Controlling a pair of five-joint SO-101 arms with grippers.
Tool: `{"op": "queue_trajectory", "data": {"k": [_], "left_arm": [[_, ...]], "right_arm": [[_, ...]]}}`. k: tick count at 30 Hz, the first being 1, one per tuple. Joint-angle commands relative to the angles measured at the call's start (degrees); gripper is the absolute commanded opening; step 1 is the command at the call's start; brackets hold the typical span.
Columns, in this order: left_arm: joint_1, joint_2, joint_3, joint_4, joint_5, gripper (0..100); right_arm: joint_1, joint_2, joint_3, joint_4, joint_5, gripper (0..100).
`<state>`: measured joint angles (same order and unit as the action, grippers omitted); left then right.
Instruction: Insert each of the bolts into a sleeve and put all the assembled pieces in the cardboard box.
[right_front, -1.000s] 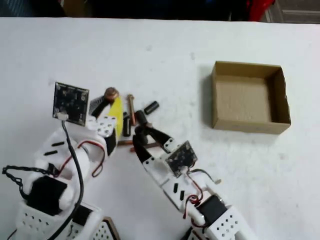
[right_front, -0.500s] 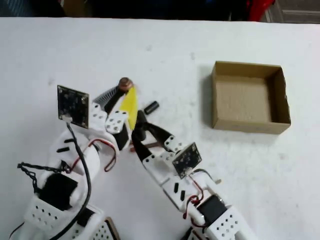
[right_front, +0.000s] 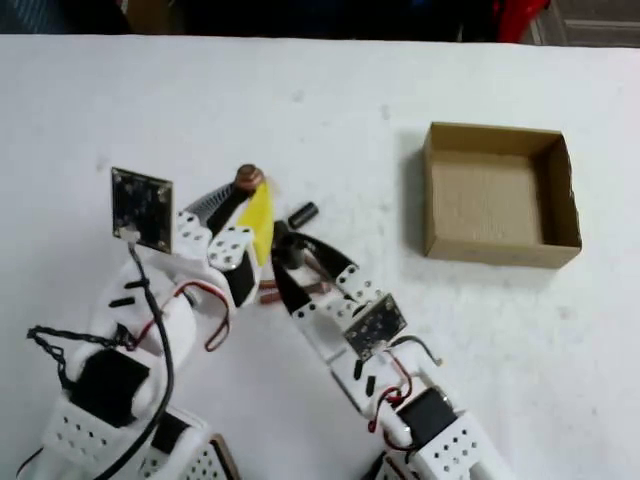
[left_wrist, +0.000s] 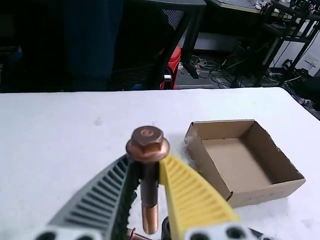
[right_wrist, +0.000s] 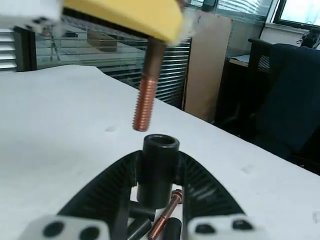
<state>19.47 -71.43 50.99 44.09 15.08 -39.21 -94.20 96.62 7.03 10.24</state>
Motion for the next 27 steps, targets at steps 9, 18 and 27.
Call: {"op": "queue_trajectory", "data": {"k": [9,18,27], "left_arm": [[1.01,-1.19,-4.57,-0.7,2.2,2],[4.88,-1.1,-4.48,-4.22,1.93,2],[4.97,-1.19,-1.93,-4.92,1.93,2]], "right_arm": [[0.66,-0.66,0.53,-1.45,0.97,1.5],[0.66,-0.66,0.53,-1.36,0.97,1.5],[0.66,-0.66,0.53,-1.36,0.7,1.5]]}}
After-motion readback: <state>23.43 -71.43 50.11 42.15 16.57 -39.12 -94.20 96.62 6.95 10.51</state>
